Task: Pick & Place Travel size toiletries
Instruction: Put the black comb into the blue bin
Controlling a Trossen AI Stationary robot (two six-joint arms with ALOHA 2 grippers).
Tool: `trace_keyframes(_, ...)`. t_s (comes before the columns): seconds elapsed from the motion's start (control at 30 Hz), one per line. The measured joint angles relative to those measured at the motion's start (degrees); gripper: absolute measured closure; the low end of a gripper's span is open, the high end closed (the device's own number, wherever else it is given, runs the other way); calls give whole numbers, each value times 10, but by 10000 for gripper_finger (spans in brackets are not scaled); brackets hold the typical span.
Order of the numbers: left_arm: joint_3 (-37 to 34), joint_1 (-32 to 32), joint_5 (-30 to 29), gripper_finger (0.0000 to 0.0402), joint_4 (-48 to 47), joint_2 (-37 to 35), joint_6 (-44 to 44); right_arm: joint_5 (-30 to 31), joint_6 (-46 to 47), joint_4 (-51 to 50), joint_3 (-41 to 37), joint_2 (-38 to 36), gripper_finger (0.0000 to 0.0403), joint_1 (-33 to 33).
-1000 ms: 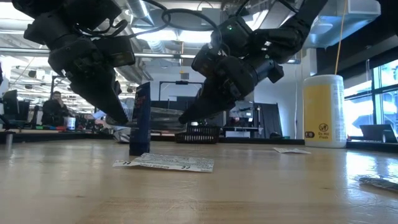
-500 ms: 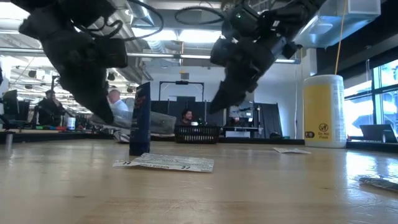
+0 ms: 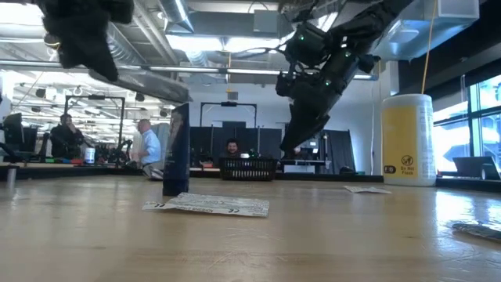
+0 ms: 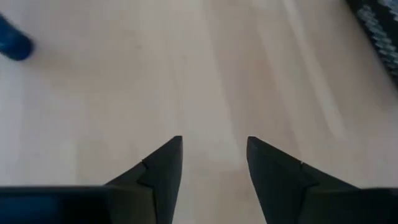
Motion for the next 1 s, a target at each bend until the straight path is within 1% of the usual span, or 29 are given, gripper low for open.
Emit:
trace_keyframes(0.17, 9, -73, -33, 398, -24, 1, -121, 0, 0, -4, 0, 0, 244, -27)
trace_keyframes(0.33, 9, -158, -87, 398, -43, 1, -253, 0, -3, -4, 0, 0, 260, -45)
trace_keyframes(0.5, 9, -242, -126, 398, -62, 21, -391, 0, -17, -20, 18, 0, 269, -55)
trace_keyframes(0.73, 9, -332, -113, 398, -64, 74, -571, 0, -38, -31, 71, -1, 279, -57)
trace_keyframes(0.9, 34, -382, -151, 398, -68, 120, -658, 0, -55, -32, 100, -1, 282, -57)
trace_keyframes(1.0, 67, -403, -154, 398, -99, 155, -706, 0, -74, -32, 116, -1, 282, -57)
